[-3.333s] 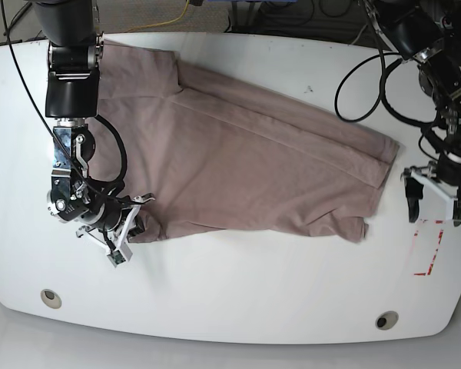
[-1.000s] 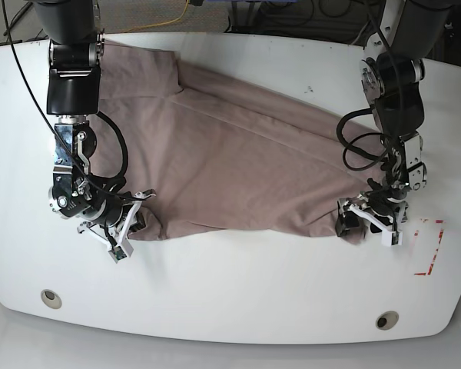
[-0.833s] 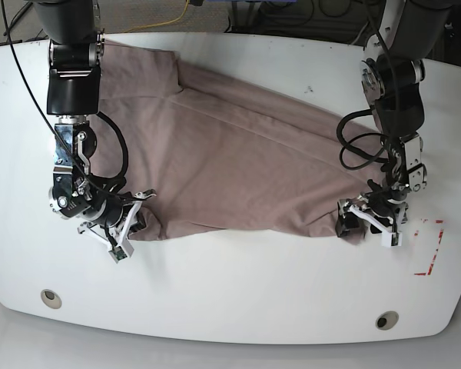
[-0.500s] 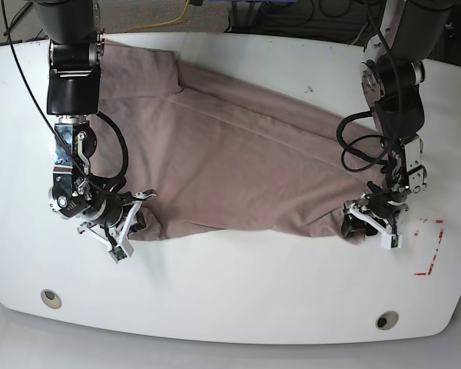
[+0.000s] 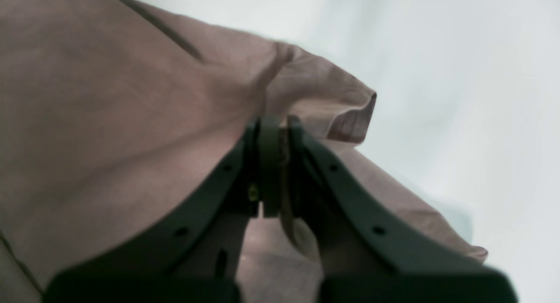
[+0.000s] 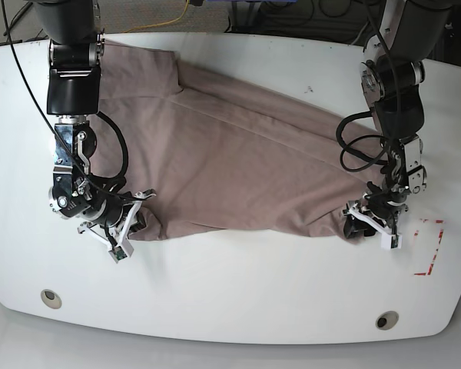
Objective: Layout the t-shirt on the table in an organized manner, then fold the t-shirt properly
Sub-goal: 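Lift both pinched corners and fold them over toward the folded edge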
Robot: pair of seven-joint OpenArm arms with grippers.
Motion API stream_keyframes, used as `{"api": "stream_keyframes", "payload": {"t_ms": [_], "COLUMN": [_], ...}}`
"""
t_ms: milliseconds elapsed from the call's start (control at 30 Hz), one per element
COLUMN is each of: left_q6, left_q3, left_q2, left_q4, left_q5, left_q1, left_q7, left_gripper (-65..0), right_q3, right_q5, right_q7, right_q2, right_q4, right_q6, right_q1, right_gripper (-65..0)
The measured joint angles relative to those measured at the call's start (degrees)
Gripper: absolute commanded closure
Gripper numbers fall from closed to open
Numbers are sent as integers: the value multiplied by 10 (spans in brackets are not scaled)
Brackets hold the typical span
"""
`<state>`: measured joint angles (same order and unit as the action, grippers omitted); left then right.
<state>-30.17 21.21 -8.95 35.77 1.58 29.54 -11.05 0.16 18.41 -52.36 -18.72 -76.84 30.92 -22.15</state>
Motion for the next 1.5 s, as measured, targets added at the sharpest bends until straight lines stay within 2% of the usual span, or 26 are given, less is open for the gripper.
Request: {"api": "stream_keyframes", "payload": {"t_ms": [67, 200, 300, 833, 1200, 1500], "left_q6": [0, 0, 0, 0, -1, -6], "left_q3": [0, 0, 0, 0, 1, 0], "left_q2": [0, 0, 0, 0, 0, 2], "left_q4": [0, 0, 0, 11, 126, 224], "left_q5": [0, 0, 0, 0, 1, 2], "left_q1": [0, 0, 0, -2, -30, -81], "left_q7": [0, 0, 0, 0, 0, -1], "left_gripper": [-202, -56, 0, 0, 0, 0], "right_q3": [0, 0, 0, 0, 40, 40], "right_q5": [0, 0, 0, 0, 2, 6], "right_q7": [0, 0, 0, 0, -7, -61], "right_q2": [0, 0, 0, 0, -2, 0], "right_q4": [0, 0, 0, 0, -37, -110], "right_q6": [0, 0, 0, 0, -2, -2], "right_q1": [0, 0, 0, 0, 0, 9], "right_gripper": [0, 0, 0, 0, 0, 0]}}
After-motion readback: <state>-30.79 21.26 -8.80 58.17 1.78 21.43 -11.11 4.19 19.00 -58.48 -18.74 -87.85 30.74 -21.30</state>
